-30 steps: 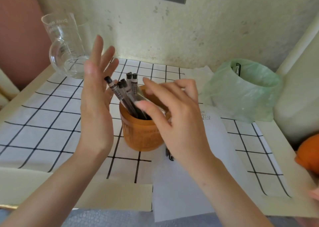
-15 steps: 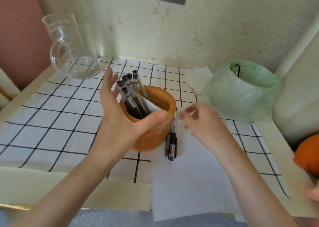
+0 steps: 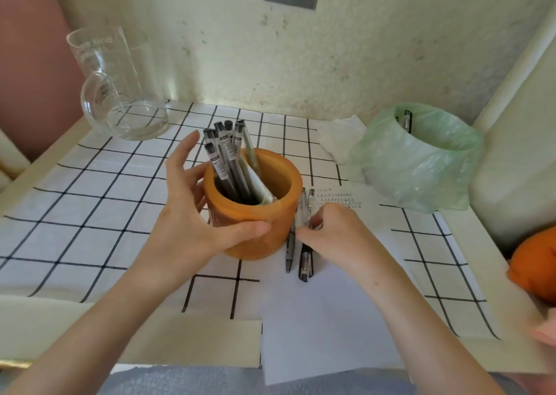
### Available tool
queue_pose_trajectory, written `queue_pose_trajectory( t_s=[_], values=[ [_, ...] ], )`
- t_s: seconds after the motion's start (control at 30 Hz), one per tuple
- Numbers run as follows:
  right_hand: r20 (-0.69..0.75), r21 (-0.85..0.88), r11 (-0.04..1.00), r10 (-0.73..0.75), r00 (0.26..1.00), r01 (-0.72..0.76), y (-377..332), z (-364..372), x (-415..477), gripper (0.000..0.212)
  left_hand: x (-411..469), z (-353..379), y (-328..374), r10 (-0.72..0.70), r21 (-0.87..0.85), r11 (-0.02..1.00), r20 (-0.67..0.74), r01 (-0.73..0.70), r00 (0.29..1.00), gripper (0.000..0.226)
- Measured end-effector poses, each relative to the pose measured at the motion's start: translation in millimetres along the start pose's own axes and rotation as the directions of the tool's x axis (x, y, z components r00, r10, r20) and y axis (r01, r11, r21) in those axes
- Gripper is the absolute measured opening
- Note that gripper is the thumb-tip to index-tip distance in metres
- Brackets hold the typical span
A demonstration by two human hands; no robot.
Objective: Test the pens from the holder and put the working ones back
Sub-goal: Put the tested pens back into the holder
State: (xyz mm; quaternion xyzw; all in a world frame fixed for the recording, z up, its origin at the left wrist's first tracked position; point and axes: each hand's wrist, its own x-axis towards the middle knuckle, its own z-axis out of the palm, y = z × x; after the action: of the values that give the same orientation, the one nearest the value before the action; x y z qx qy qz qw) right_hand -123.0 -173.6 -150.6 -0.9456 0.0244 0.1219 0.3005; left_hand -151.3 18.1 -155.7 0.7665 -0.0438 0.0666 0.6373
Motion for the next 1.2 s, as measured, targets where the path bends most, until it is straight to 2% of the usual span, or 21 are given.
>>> queue_pose_trajectory(
  t_s=[0.13, 0.23, 0.3, 0.4, 0.47, 0.53, 0.6, 0.7, 0.77, 0.93, 1.07, 1.1, 1.2],
  values=[
    [0.018, 0.001, 1.000, 0.014, 1.000, -0.014, 4.2, -0.3, 3.8, 0.022, 9.4, -10.3, -0.1, -0.032, -0.027, 0.999, 0.146, 0.037, 0.989, 0.131],
    [0.034, 0.050, 0.998, 0.028, 0.999, -0.029, 11.7, -0.7, 9.0, 0.030, 11.4, -12.6, -2.5, -0.040, -0.033, 0.998, 0.182, 0.046, 0.983, 0.128],
    [0.044, 0.086, 0.995, 0.037, 0.998, -0.040, 16.6, -4.5, 11.4, 0.027, 11.6, -13.3, -3.1, -0.041, -0.030, 0.998, 0.190, 0.047, 0.981, 0.127],
    [-0.066, 0.224, 0.974, -0.008, 0.998, 0.022, 20.3, -14.0, 15.3, 0.013, 12.4, -13.7, -2.9, -0.044, -0.040, 0.998, 0.187, 0.053, 0.981, 0.127],
    [-0.229, 0.474, 0.864, -0.065, 0.971, 0.170, 17.0, -23.5, 14.4, 0.008, 13.5, -14.1, -3.4, -0.047, -0.045, 0.997, 0.186, 0.056, 0.982, 0.127],
    [-0.365, 0.698, 0.629, -0.101, 0.926, 0.344, 7.5, -35.2, 7.9, 0.007, 13.9, -15.9, -4.9, -0.045, -0.045, 0.997, 0.187, 0.055, 0.981, 0.127],
    [-0.439, 0.768, 0.453, -0.143, 0.887, 0.453, -0.9, -44.7, 1.1, 0.012, 15.1, -17.3, -5.7, -0.032, -0.039, 0.998, 0.197, 0.041, 0.980, 0.128],
    [-0.485, 0.766, 0.377, -0.194, 0.853, 0.522, -8.7, -48.0, -3.9, 0.019, 16.0, -16.5, -5.0, -0.022, -0.026, 0.999, 0.210, 0.028, 0.977, 0.127],
    [-0.510, 0.736, 0.386, -0.224, 0.830, 0.556, -12.4, -45.6, -3.8, 0.020, 17.0, -16.0, -4.9, -0.018, -0.019, 1.000, 0.215, 0.023, 0.976, 0.126],
    [-0.554, 0.569, 0.505, -0.348, 0.756, 0.649, -23.0, -29.6, -2.5, 0.019, 17.9, -16.4, -4.7, -0.031, -0.007, 0.999, 0.227, 0.034, 0.973, 0.127],
    [-0.529, 0.210, 0.705, -0.500, 0.686, 0.677, -27.4, -11.4, 2.0, 0.016, 17.8, -16.9, -4.6, -0.031, -0.013, 0.999, 0.222, 0.035, 0.974, 0.126],
    [-0.537, 0.150, 0.731, -0.505, 0.675, 0.666, -26.7, -8.3, 3.1, 0.017, 17.9, -17.1, -4.7, -0.029, -0.015, 0.999, 0.222, 0.034, 0.975, 0.125],
    [-0.612, 0.148, 0.797, -0.391, 0.688, 0.585, -20.0, -13.0, 5.8, 0.018, 17.5, -16.7, -4.3, -0.014, -0.022, 1.000, 0.247, 0.020, 0.969, 0.121]
  ],
)
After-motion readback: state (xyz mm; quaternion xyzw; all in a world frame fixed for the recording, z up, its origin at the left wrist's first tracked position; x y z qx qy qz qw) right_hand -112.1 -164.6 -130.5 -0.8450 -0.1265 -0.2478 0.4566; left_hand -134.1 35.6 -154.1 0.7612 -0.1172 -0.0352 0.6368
